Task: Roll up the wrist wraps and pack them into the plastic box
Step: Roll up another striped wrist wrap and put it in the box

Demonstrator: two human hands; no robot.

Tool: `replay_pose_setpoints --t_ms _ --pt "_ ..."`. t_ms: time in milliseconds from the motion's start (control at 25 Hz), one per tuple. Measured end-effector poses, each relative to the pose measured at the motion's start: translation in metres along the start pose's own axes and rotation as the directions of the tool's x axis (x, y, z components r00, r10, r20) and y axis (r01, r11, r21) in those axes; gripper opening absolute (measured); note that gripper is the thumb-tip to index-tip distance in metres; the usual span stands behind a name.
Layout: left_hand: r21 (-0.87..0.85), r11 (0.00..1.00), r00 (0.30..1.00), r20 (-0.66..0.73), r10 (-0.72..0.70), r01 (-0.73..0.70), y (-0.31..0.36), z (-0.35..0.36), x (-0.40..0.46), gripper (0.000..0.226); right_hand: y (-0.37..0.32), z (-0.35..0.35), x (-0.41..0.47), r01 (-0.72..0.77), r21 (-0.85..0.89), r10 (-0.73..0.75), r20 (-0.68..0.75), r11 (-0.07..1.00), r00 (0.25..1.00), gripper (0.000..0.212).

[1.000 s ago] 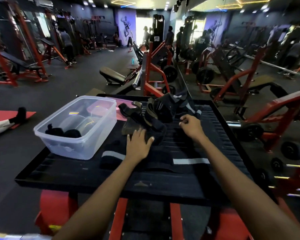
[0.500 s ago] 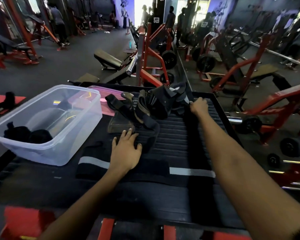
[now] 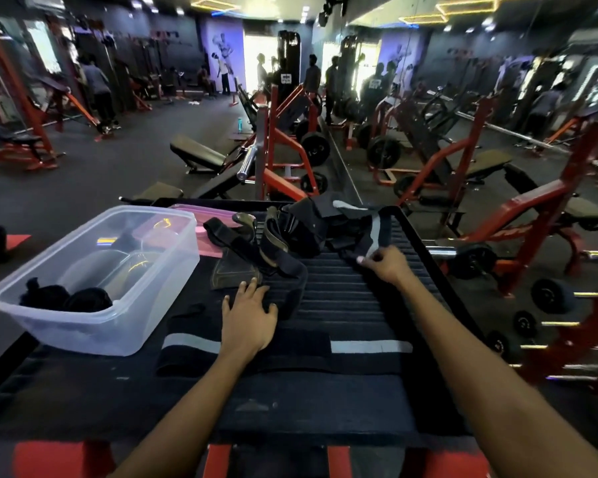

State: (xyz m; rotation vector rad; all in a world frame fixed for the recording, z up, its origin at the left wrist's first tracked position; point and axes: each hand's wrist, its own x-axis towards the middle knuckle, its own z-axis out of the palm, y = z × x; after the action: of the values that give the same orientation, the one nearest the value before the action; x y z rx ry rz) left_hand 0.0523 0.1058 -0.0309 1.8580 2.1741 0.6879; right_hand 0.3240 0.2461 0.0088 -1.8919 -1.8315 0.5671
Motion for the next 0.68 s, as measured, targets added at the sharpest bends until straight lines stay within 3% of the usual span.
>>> replay_pose_setpoints --t_ms 80,160,240,320,400,440,520,600,680 --pt "0.001 1.000 1.000 0.019 -0.001 0.001 0.002 -0.002 -0.001 0.047 0.003 -0.002 -0.019 0.097 -0.268 -0.070 0.109 0.959 0.992 0.037" --pt "-0.023 1.000 1.000 0.031 -0.001 0.002 0.003 -0.003 -0.003 0.043 -0.002 -0.007 -0.038 0.110 -0.323 -0.115 0.006 0.940 0.993 0.022" --pt "-0.102 0.992 0.997 -0.047 0.068 -0.073 0.004 -0.007 -0.008 0.036 -0.011 -0.017 -0.064 0.133 -0.170 -0.166 -0.195 0.976 0.967 0.017" --pt "-0.266 0.936 0.966 -0.178 0.188 -0.231 0.009 -0.014 -0.013 0.026 -0.025 -0.026 -0.095 0.217 0.092 -0.191 -0.239 0.972 0.952 0.010" --pt "-0.573 0.797 0.979 -0.171 0.109 -0.189 0.024 -0.023 -0.023 0.029 -0.042 -0.024 -0.136 0.301 0.225 -0.289 -0.083 0.927 0.954 0.010" --pt "-0.766 0.638 0.997 -0.061 0.049 -0.078 0.035 -0.029 -0.029 0.034 -0.049 -0.018 -0.155 0.333 0.281 -0.352 0.018 0.900 0.936 0.014" --pt "-0.919 0.338 0.973 0.229 0.037 0.204 0.048 -0.038 -0.032 0.037 -0.057 -0.005 -0.178 0.347 0.381 -0.440 0.192 0.857 0.877 0.018" --pt "-0.869 0.414 0.919 0.362 0.158 0.271 0.050 -0.051 -0.037 0.028 -0.062 0.006 -0.185 0.377 0.406 -0.479 0.186 0.833 0.858 0.020" --pt "-0.771 0.624 0.919 0.329 0.218 0.128 0.047 -0.058 -0.042 0.042 -0.064 0.010 -0.175 0.485 0.282 -0.445 -0.196 0.828 0.874 0.015"
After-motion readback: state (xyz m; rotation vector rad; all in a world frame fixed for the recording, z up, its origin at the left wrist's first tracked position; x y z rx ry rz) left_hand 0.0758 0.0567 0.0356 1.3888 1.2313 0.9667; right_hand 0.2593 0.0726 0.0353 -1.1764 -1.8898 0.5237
